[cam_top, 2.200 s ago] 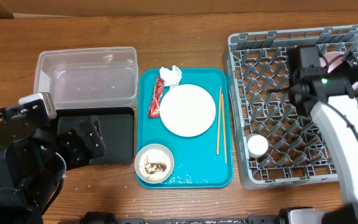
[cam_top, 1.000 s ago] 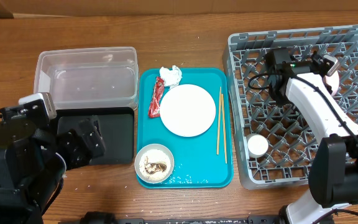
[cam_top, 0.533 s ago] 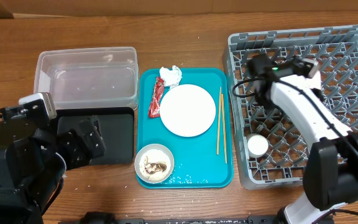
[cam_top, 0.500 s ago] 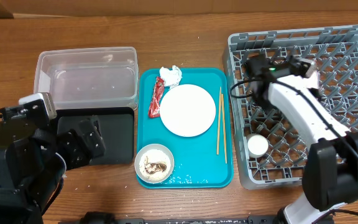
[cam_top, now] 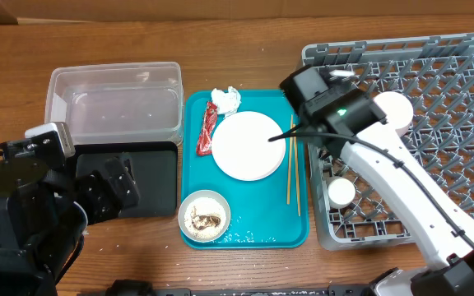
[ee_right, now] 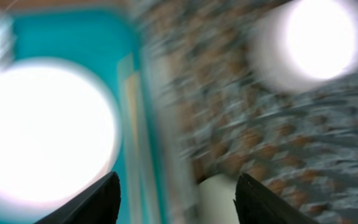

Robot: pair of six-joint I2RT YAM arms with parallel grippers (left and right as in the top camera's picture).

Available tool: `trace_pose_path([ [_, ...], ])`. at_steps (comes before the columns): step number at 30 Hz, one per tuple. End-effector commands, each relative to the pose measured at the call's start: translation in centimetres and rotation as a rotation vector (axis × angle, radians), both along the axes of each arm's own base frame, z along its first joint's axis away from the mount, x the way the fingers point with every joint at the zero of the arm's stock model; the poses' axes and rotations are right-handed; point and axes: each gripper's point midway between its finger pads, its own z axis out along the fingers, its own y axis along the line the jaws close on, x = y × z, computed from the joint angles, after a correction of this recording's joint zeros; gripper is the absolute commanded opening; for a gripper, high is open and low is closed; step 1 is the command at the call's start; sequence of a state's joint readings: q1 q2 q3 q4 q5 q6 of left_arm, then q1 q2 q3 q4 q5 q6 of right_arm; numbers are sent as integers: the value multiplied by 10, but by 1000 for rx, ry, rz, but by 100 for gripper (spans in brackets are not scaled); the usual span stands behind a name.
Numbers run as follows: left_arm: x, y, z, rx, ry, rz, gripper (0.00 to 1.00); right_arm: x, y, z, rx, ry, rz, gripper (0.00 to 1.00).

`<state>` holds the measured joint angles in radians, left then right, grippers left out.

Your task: Sort waste into correct bins and load items into the dishwasher

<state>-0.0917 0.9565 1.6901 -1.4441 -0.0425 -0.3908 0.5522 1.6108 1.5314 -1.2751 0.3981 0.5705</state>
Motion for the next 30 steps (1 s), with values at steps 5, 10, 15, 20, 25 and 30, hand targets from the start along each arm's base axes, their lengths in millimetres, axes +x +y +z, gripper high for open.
trace_pose_path([
  [5,1,3,3,0,-9,21,100,-50,90,-50,288,270,278,54],
  [10,1,3,3,0,-9,21,100,-59,87,-88,357,338,-74,55],
  [15,1,3,3,0,-9,21,100,-49,97,-139,405,356,-206,55],
  [20,1,3,3,0,-9,21,100,-36,99,-163,418,349,-314,54],
  [25,1,3,3,0,-9,21,100,-36,96,-177,410,362,-399,47],
  [30,1,3,3,0,-9,21,100,-38,91,-198,359,387,-416,36],
])
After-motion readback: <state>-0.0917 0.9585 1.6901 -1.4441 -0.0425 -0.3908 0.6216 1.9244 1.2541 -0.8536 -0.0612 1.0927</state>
